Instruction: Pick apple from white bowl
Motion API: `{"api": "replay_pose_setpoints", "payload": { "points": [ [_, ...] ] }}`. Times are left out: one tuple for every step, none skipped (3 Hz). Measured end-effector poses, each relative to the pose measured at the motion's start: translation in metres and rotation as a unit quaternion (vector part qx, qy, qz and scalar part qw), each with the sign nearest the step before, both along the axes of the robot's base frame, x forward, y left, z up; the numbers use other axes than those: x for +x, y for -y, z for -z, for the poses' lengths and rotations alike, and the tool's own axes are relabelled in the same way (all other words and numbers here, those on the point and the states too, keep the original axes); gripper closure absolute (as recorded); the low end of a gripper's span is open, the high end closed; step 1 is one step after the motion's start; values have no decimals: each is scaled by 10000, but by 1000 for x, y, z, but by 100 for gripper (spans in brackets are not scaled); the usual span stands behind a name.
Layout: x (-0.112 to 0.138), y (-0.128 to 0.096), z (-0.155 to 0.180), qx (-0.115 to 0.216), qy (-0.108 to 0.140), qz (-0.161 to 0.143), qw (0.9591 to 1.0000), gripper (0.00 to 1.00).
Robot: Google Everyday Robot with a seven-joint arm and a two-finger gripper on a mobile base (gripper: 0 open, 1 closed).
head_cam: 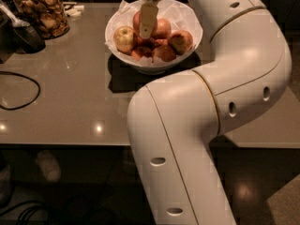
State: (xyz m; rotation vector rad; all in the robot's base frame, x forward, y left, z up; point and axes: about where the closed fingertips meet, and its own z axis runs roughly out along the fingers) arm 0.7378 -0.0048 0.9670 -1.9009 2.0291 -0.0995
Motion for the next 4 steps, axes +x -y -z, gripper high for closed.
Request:
{"api": "replay_pose_setpoints", "payload": {
  "points": [
    [-6, -6, -17, 22, 103, -79, 9999, 100],
    [-16, -15, -41, 5, 274, -257, 9993, 100],
    [-30, -20, -67, 136, 446, -577, 9972, 100],
    [-43, -18, -86, 296, 560, -791, 9949, 100]
  ]
}}
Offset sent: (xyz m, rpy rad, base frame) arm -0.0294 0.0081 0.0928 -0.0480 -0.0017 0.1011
